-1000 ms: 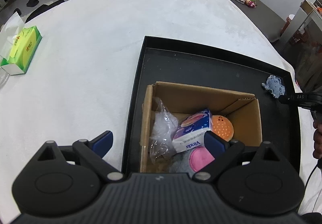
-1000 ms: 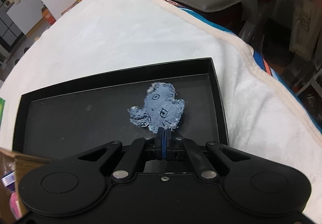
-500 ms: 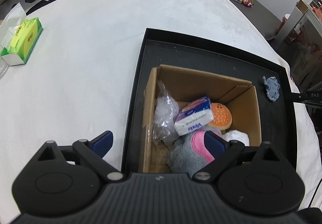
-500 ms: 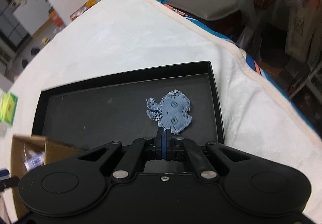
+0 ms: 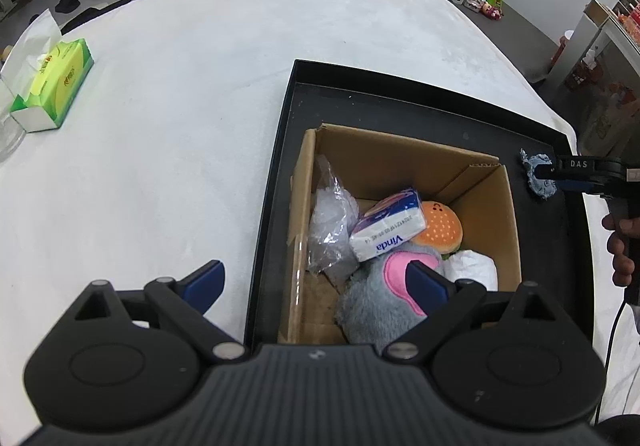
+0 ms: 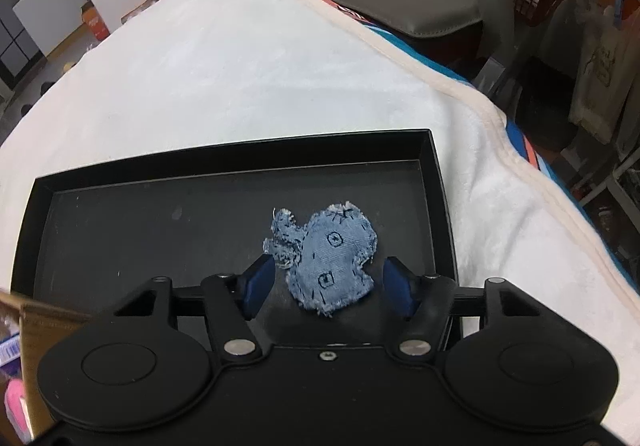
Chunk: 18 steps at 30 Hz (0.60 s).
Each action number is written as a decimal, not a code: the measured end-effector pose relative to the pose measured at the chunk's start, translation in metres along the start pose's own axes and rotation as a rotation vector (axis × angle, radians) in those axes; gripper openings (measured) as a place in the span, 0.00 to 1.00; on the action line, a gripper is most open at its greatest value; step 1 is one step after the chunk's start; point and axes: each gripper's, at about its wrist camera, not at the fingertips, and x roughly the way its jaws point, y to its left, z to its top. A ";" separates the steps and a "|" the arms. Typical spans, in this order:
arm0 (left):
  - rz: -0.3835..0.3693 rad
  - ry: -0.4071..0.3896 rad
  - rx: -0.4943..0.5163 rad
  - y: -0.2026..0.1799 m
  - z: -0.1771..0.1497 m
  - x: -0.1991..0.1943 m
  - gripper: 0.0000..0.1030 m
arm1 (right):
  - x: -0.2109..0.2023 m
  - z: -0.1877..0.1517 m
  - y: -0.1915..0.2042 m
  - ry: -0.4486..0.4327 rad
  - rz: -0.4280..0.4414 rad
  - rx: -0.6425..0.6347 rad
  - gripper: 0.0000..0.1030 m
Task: Organize soft objects
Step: 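Grasp the blue denim plush with the right gripper and lift it, then carry the denim plush over the box and lower it inside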
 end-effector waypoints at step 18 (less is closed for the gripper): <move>0.011 0.029 0.012 -0.011 0.011 0.026 0.93 | 0.006 -0.003 -0.009 0.045 0.009 0.023 0.18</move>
